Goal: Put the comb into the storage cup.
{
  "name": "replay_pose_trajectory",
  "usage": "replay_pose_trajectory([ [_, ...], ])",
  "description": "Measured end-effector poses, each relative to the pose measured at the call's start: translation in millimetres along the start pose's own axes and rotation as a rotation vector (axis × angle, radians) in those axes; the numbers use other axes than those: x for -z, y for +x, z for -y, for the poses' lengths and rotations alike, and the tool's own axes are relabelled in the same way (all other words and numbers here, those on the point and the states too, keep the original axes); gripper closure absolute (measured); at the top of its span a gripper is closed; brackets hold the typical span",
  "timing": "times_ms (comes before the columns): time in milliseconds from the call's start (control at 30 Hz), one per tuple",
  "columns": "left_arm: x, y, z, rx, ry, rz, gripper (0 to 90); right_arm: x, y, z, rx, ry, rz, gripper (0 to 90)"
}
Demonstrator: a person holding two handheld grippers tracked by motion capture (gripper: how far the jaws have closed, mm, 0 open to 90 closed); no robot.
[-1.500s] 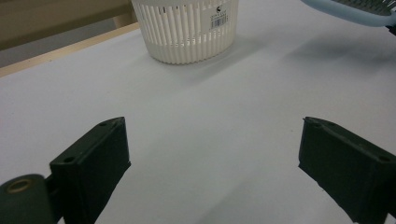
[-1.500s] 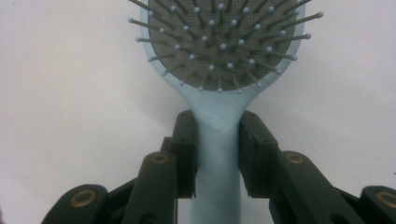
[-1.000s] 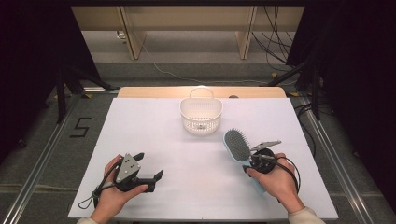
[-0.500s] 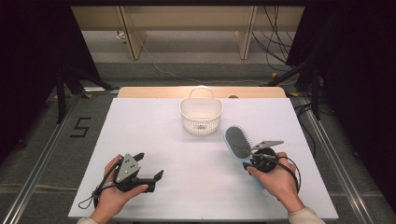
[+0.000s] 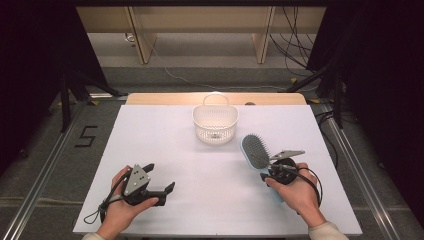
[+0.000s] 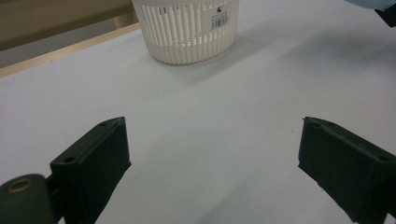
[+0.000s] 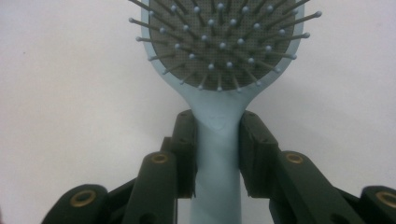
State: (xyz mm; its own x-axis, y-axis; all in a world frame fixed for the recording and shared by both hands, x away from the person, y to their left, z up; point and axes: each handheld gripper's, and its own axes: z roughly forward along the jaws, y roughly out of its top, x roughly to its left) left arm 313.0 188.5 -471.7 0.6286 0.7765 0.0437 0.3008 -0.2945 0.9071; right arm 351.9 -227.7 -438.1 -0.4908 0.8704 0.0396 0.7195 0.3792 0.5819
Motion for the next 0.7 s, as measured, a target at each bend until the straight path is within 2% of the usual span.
replay_pose_trajectory([
  [700,0.2,-0.1,0.0,0.005,-0.003,-0.006,8.2,5.0,-3.1,-2.2,-0.010,-0.089,0.013,70.5],
])
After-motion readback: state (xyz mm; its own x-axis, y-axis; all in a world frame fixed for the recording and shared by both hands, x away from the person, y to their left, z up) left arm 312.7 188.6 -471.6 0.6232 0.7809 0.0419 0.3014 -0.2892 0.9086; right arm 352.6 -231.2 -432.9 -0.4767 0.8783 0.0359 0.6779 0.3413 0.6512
